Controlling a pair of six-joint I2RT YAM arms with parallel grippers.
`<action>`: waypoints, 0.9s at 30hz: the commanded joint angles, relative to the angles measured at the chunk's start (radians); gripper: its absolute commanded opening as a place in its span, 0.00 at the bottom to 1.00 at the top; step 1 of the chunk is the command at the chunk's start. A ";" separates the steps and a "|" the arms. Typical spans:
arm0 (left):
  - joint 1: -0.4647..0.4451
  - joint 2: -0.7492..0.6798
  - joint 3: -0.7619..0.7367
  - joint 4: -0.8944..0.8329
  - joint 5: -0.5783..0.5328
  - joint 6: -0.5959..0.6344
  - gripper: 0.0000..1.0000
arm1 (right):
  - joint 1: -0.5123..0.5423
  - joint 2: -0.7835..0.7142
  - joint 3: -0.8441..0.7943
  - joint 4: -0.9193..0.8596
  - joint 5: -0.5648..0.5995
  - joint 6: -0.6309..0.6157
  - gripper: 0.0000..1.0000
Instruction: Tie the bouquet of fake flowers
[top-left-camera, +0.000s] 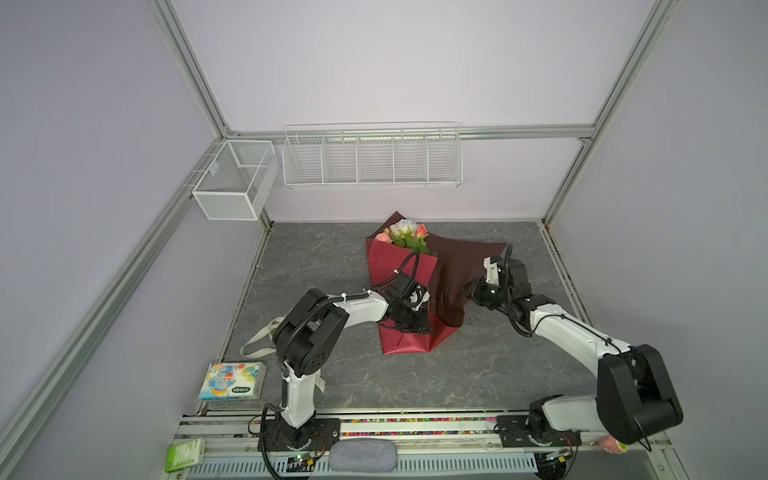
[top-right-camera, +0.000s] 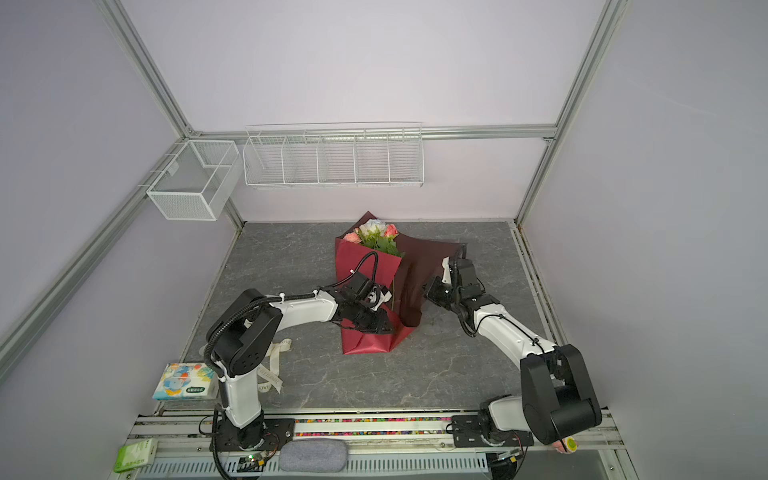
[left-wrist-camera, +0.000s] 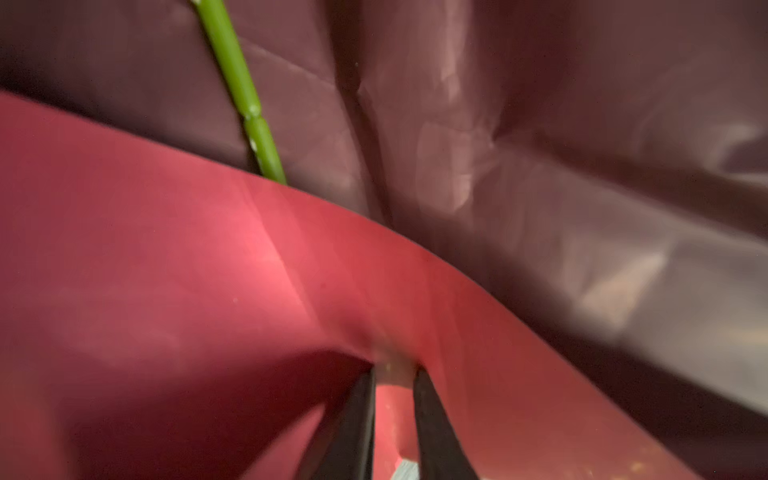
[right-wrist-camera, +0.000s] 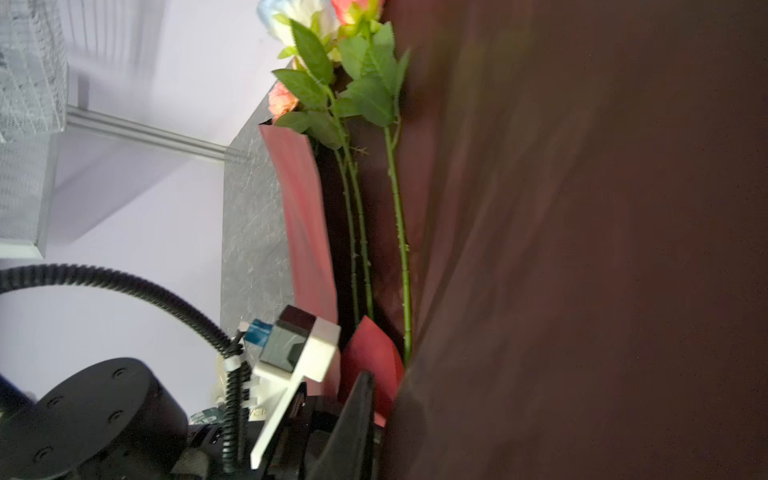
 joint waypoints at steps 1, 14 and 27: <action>0.013 -0.065 -0.035 0.047 -0.016 -0.015 0.22 | 0.061 0.010 0.062 -0.102 0.078 -0.046 0.22; 0.026 -0.322 -0.152 0.098 -0.078 0.004 0.38 | 0.165 0.093 0.196 -0.178 0.149 -0.050 0.27; 0.162 -0.534 -0.337 0.047 -0.381 -0.150 0.44 | 0.188 0.118 0.219 -0.146 0.167 -0.018 0.17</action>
